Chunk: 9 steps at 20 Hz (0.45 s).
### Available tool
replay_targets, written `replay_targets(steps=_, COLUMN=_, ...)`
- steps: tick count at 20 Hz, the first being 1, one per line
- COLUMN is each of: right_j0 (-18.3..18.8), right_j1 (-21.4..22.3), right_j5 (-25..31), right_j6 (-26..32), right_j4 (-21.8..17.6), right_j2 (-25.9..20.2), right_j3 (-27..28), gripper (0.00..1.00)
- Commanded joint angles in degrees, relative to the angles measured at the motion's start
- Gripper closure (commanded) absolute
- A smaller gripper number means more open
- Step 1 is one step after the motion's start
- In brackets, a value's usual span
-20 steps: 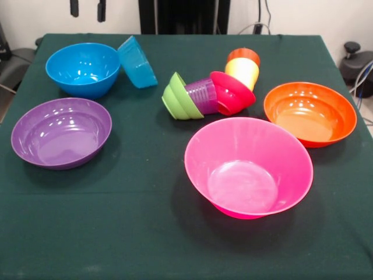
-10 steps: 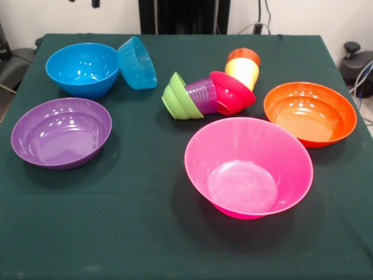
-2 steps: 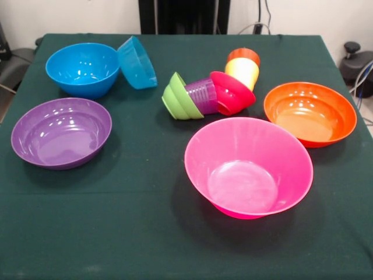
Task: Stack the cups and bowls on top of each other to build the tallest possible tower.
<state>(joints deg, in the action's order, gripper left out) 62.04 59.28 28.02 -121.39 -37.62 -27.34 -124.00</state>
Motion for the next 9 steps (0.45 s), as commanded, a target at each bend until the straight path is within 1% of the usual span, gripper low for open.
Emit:
replay_targets(steps=1, right_j0=-0.53, right_j1=-0.60, right_j5=5.35, right_j6=13.25, right_j4=0.25, right_j2=-5.66, right_j3=-2.17, gripper=0.00)
replay_targets(steps=9, right_j0=1.03, right_j1=-0.21, right_j5=5.21, right_j6=12.33, right_j4=-0.17, right_j2=-6.75, right_j3=-2.52, gripper=0.00)
